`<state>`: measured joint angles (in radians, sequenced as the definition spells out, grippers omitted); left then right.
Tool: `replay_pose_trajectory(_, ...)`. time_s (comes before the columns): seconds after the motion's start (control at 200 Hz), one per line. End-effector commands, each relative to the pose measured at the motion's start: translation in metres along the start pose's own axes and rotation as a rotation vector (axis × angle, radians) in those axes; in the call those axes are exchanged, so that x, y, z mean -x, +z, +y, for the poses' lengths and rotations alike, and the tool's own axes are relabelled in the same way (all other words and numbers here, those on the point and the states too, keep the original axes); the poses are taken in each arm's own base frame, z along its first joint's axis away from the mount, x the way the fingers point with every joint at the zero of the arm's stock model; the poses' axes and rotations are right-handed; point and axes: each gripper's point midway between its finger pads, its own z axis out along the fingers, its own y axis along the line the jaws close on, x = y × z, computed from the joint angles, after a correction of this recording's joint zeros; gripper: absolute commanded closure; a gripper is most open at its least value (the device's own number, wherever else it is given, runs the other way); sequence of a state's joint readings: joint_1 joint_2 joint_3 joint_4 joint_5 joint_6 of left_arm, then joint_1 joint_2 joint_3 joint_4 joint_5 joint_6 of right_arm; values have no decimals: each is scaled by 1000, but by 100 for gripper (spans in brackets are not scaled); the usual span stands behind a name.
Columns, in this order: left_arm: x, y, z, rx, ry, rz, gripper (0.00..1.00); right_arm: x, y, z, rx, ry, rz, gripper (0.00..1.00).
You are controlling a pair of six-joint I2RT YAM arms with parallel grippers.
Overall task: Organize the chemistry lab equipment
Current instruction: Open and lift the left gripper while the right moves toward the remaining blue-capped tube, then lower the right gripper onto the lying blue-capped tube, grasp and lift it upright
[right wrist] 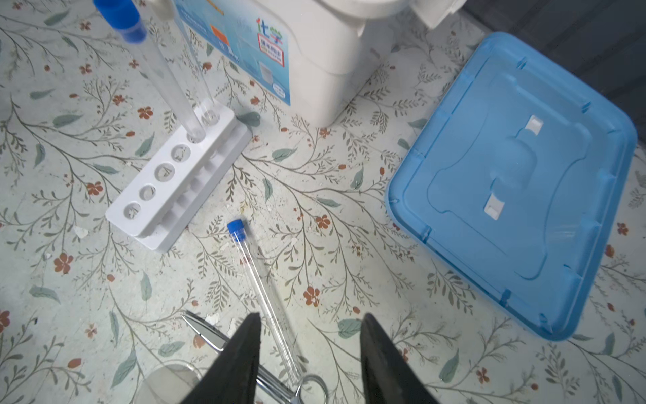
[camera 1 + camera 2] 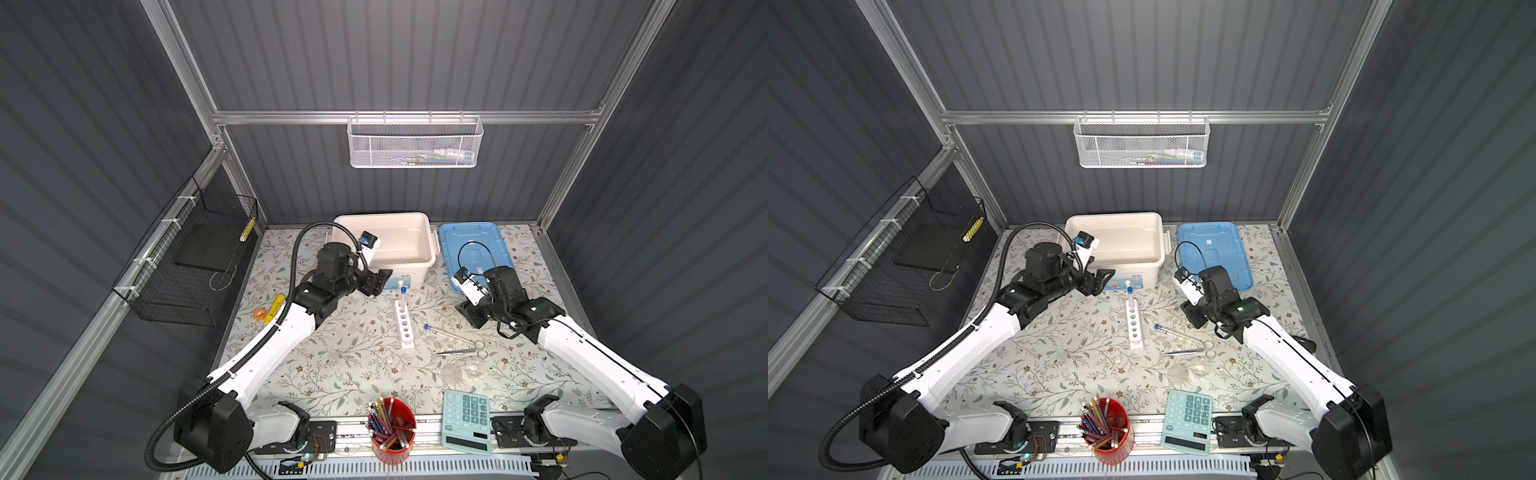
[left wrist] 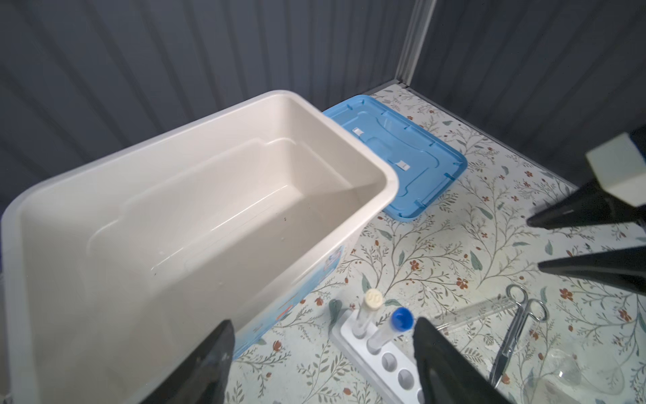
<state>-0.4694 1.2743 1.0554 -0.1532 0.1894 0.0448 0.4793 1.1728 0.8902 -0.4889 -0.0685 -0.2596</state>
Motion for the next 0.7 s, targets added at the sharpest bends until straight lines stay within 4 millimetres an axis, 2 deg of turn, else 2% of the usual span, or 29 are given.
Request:
replay_pose_trajectory(0.0,25,-15,-10,-94,-61,-85,18,-15,-2,0,2,-27,87,52)
replay_pose_trajectory(0.195,33,-32,13,-101,-128,-140,18,-31,11,4,26,-31,151,53)
replay_pose_trajectory(0.44,22,-25,21,-120,-181,-134,17,-65,37,12,47,-68,305,55)
replay_pose_trajectory(0.69,14,-22,25,-107,-191,-119,17,-74,48,20,80,-90,354,56)
